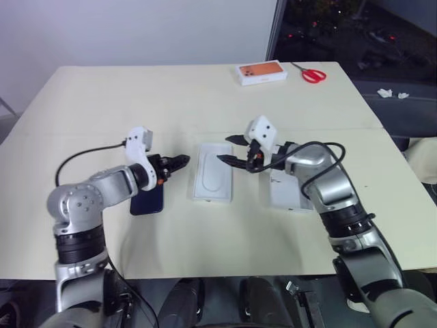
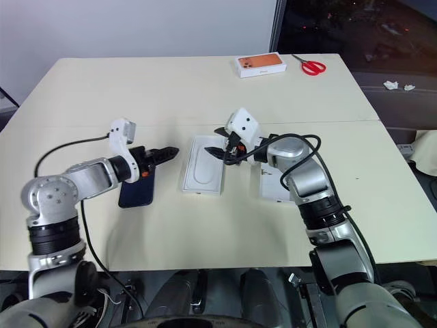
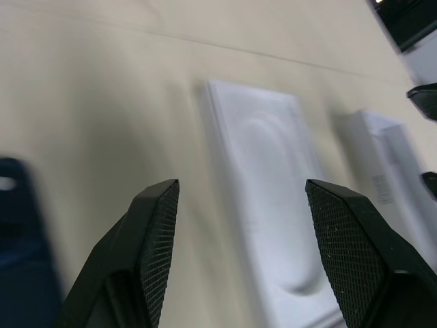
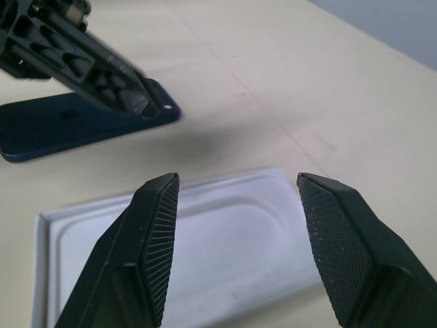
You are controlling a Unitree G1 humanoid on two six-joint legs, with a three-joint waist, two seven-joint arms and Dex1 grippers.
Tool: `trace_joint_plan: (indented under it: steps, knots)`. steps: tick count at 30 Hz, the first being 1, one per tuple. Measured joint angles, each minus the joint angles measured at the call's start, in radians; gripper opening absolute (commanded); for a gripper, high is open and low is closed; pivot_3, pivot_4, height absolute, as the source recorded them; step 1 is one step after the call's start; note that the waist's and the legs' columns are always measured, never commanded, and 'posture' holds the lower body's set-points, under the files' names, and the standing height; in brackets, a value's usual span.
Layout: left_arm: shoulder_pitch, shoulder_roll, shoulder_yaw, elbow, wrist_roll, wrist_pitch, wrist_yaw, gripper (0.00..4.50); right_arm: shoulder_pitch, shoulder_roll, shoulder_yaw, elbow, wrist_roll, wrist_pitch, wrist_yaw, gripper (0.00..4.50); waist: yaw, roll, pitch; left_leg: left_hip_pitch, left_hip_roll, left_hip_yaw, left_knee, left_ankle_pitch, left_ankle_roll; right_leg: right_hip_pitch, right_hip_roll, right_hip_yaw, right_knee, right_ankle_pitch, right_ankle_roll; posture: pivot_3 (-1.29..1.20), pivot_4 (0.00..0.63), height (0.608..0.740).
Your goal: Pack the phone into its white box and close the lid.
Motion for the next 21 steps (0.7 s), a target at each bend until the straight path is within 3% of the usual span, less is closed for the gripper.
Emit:
trace_joint_plan:
  steps: [3,8,13,21]
  knots:
    - [0.07,0.077,-0.037,-0.01,0.103,-0.17,-0.102,3.13,-0.003,0.037,0.05,0.029,-0.052,-0.02,-0.037,0.04,-0.002,0.0,0.0,0.0,0.0,0.0,-0.001,0.0,-0.001,-0.001,0.0,0.0,0.0,0.0,0.0,0.0,0.15,0.74]
    - [0.118,0.137,-0.033,0.004,0.161,-0.3,-0.22,3.13,-0.027,0.047,0.144,0.138,-0.18,-0.124,-0.082,0.04,-0.002,0.0,0.0,0.0,0.0,0.0,-0.001,0.0,-0.001,-0.002,0.0,0.0,0.0,0.0,0.0,0.0,0.15,0.74]
    - [0.135,0.138,-0.033,0.018,0.182,-0.345,-0.255,3.13,-0.087,0.086,0.166,0.279,-0.259,-0.199,-0.146,0.04,-0.004,0.0,0.0,0.0,0.0,0.0,-0.002,0.0,-0.001,-0.002,0.0,0.0,0.0,0.0,0.0,0.0,0.15,0.74]
    - [0.153,0.112,-0.023,-0.013,0.183,-0.4,-0.263,3.13,-0.055,0.093,0.248,0.318,-0.38,-0.31,-0.158,0.04,-0.006,0.0,0.0,0.0,0.001,0.0,-0.002,0.0,-0.001,-0.002,0.0,0.0,0.001,0.0,0.0,0.0,0.15,0.74]
